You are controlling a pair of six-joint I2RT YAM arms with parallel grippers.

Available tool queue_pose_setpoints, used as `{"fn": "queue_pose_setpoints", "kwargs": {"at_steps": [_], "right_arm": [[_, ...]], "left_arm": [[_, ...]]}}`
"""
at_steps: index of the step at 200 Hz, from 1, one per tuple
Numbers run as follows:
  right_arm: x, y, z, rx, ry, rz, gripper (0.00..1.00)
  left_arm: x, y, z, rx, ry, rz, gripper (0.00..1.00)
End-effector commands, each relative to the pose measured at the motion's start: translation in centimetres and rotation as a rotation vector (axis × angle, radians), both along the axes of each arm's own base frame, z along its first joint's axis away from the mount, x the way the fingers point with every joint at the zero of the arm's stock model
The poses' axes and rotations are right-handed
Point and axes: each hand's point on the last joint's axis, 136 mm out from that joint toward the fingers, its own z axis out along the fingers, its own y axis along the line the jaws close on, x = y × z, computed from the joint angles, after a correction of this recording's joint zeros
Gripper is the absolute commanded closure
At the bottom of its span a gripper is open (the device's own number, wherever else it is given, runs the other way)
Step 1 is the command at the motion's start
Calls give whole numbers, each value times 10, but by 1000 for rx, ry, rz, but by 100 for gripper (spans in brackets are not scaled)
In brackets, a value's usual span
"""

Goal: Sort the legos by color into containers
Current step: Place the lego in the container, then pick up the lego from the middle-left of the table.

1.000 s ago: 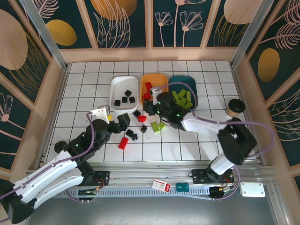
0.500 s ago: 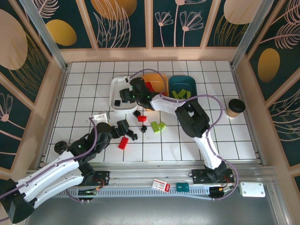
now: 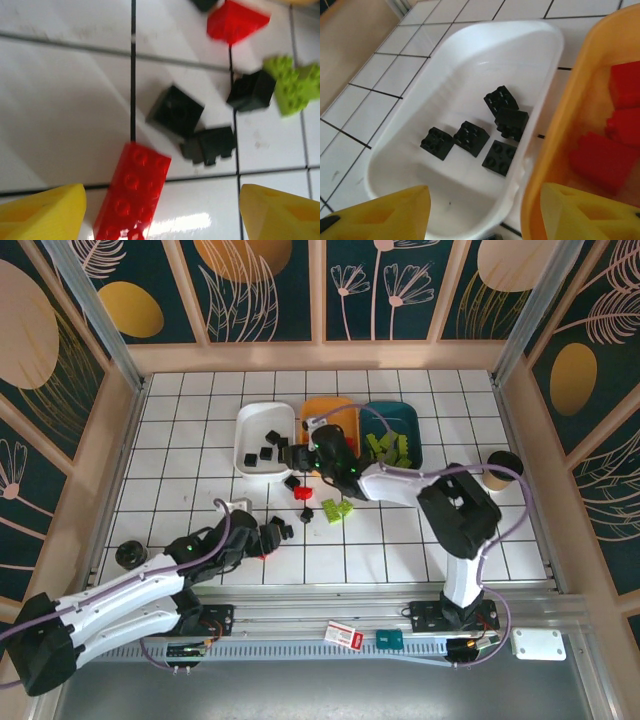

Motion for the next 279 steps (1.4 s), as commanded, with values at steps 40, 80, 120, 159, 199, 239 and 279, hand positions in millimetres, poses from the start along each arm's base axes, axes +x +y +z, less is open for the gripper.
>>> {"fn": "queue_pose_setpoints", "kwargs": {"at_steps": [40, 80, 120, 159, 199, 239, 279], "right_arm": [[-19, -44, 25, 114, -44, -78, 39], [-24, -53, 33, 121, -60, -94, 39], [-26, -58, 40, 126, -72, -100, 39], [-28, -61, 45, 134, -83, -100, 39], [-31, -66, 43, 130, -83, -107, 39], [-32, -72, 42, 135, -83, -122, 38], [-33, -86, 39, 143, -82, -159, 38]], "left_arm": [[-24, 22, -36, 218, 95, 19, 29], [-13, 18, -39, 285, 65, 0, 30], [-2, 13, -40, 302, 21, -1, 36], [13, 16, -37, 341, -21, 20, 47], [23, 22, -39, 343, -16, 37, 56], [20, 16, -38, 313, -1, 19, 71], [25, 8, -5, 235, -42, 30, 90]]}}
